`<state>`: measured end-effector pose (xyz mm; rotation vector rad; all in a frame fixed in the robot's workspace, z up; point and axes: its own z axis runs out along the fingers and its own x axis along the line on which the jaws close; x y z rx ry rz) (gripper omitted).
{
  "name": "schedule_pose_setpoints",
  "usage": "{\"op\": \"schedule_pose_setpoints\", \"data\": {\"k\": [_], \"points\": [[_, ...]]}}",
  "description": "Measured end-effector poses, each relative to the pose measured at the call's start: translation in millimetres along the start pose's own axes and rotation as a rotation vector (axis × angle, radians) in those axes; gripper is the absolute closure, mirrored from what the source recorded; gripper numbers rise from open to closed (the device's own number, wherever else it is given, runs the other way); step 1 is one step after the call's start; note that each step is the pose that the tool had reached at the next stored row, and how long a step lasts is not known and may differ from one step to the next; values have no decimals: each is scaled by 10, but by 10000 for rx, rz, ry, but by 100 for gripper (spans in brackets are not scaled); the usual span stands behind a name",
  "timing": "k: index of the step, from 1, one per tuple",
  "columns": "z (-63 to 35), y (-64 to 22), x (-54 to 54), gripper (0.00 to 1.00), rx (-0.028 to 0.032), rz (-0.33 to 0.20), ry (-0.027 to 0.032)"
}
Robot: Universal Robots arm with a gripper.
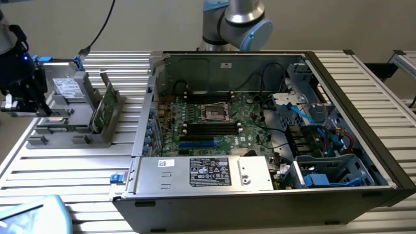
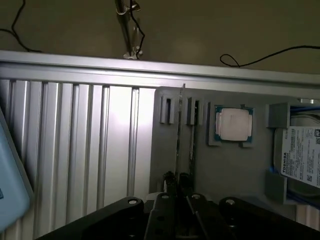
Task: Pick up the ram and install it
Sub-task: 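Pick up the ram and move it above insertion slot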
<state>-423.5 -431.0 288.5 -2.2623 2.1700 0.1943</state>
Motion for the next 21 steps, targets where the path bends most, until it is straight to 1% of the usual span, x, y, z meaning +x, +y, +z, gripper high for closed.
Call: {"op": "schedule_pose_setpoints", "data": {"k": [3, 6, 11, 13, 14, 15, 17, 20, 21], "points": [[-137, -3, -10, 86, -1, -3, 1], [-275, -50, -19, 86, -3, 0, -5], [-512, -191, -18, 86, -40, 1, -32], [-573, -255, -14, 86, -47, -2, -59], [-593, -289, -11, 86, -50, -3, -83], [-607, -322, -9, 86, -50, -7, -120], [-627, -392, -7, 86, -49, -17, -225], [-661, -501, -4, 86, -40, -40, -474], [-675, -532, -4, 86, -37, -47, -546]]}}
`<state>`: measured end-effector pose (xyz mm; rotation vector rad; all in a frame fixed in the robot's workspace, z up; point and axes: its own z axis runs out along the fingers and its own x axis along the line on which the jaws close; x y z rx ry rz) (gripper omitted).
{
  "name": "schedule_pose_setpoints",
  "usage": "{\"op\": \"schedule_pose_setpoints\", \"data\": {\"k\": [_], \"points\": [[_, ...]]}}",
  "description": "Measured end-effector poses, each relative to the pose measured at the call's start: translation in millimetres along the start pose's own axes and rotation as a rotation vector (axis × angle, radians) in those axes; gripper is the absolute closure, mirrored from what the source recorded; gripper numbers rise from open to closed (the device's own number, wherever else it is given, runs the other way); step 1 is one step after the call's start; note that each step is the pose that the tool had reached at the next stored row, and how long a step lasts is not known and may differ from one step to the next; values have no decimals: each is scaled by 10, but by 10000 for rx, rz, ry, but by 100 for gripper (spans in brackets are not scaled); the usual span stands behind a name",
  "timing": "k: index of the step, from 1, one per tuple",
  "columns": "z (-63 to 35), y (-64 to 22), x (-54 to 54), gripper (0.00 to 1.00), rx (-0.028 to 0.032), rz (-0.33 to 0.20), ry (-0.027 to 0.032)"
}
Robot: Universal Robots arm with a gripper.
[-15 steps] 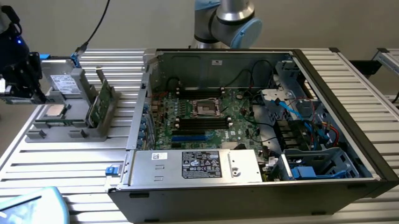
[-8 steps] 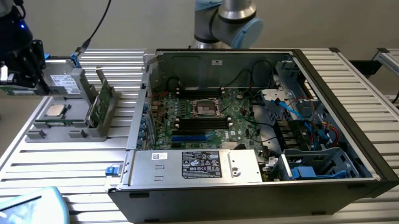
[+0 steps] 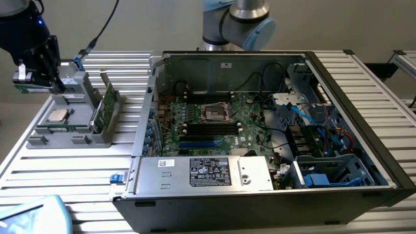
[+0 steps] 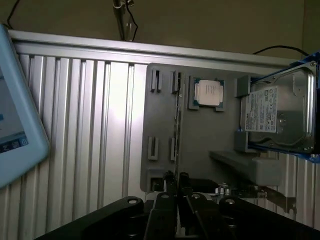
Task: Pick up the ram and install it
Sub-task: 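Pick up the ram and move it above insertion slot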
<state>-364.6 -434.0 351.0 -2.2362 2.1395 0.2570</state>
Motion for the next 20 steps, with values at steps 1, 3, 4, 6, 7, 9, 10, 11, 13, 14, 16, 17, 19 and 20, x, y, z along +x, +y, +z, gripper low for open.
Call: {"op": "schedule_pose_setpoints", "data": {"k": [1, 3, 4, 6, 7, 9, 10, 11, 13, 14, 16, 17, 19, 20], "points": [[-21, -29, 0, 86, 1, -6, -55], [-90, -82, -4, 86, -13, -7, -107], [-128, -106, -7, 86, -18, -9, -123], [-200, -147, -14, 86, -39, -20, -149], [-227, -170, -17, 86, -47, -28, -162], [-254, -242, -16, 86, -54, -45, -189], [-261, -284, -15, 86, -56, -51, -193], [-265, -328, -12, 86, -59, -52, -194], [-274, -407, -3, 86, -72, -50, -196], [-281, -446, 1, 86, -77, -50, -202], [-325, -510, 4, 86, -96, -50, -220], [-357, -533, 3, 86, -118, -46, -225], [-422, -573, 2, 86, -172, -37, -235], [-446, -590, 3, 86, -206, -33, -240]]}}
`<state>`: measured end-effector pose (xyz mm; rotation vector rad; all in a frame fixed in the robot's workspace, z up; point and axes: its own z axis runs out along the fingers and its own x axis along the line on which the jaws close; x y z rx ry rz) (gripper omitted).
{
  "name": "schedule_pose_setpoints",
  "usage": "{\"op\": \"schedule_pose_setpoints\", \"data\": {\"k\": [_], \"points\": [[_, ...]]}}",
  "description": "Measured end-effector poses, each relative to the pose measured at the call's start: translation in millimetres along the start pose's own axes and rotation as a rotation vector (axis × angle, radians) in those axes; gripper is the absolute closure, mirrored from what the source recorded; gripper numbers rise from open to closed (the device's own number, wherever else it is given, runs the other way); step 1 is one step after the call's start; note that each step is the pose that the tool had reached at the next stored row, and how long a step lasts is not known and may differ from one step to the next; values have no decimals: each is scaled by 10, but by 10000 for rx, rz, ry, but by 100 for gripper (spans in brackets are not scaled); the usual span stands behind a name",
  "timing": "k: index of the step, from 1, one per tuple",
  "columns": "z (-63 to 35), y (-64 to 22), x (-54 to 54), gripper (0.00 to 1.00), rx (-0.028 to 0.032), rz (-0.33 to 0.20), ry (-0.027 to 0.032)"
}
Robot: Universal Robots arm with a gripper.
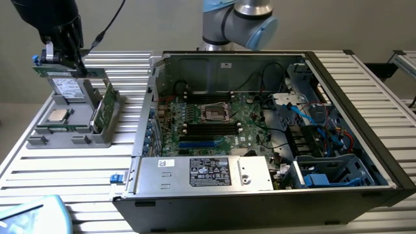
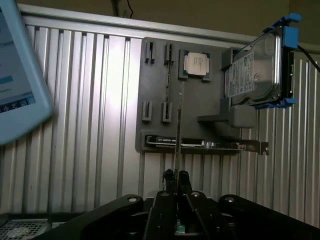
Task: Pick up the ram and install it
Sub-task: 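Pick up the ram and move it above insertion slot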
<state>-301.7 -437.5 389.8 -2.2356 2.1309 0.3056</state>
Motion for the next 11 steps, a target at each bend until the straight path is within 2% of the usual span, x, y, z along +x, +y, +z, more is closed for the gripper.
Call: {"op": "schedule_pose_setpoints", "data": {"k": [1, 4, 11], "points": [[-18, -18, 2, 86, -40, 6, -8], [-47, -90, 16, 86, -94, 10, -50], [-108, -284, 49, 86, -165, 10, -163]]}}
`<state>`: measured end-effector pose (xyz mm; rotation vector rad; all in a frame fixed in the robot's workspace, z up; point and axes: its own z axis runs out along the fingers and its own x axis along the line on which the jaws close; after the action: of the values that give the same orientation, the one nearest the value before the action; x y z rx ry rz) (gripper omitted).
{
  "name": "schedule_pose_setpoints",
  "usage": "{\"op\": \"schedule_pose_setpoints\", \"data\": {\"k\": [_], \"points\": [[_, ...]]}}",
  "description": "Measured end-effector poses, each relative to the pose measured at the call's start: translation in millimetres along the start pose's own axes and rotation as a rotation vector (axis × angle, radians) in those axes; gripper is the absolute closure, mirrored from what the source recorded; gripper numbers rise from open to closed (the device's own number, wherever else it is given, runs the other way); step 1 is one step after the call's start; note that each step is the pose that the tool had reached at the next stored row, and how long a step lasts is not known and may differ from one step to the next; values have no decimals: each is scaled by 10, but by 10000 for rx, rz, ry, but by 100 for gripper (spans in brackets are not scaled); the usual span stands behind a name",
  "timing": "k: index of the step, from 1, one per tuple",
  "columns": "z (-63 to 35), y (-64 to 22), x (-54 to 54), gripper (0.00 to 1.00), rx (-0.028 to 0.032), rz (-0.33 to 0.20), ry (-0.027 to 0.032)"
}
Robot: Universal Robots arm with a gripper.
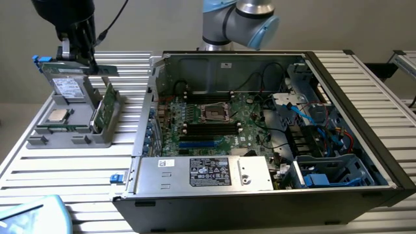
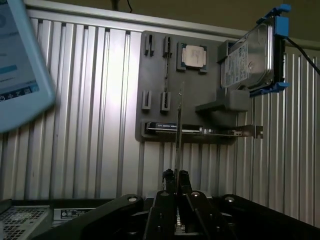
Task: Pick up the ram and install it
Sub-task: 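Pick up the ram and move it above insertion slot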
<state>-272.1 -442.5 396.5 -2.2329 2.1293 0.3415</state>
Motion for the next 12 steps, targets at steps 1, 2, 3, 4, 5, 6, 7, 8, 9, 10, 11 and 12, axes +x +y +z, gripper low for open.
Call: {"op": "schedule_pose_setpoints", "data": {"k": [1, 2, 3, 4, 5, 6, 7, 8, 9, 10, 11, 12], "points": [[-10, -30, 4, 86, -9, 0, -17], [-19, -62, 9, 86, -13, -2, -36], [-28, -95, 13, 86, -17, -4, -54], [-36, -128, 18, 86, -20, -5, -62], [-46, -167, 24, 86, -20, -6, -67], [-61, -204, 30, 86, -21, -4, -69], [-84, -245, 38, 86, -21, -5, -74], [-110, -283, 47, 86, -18, -9, -98], [-134, -316, 56, 86, -18, -14, -120], [-158, -348, 63, 86, -19, -16, -144], [-184, -380, 73, 86, -18, -18, -156], [-206, -408, 79, 86, -17, -23, -163]]}}
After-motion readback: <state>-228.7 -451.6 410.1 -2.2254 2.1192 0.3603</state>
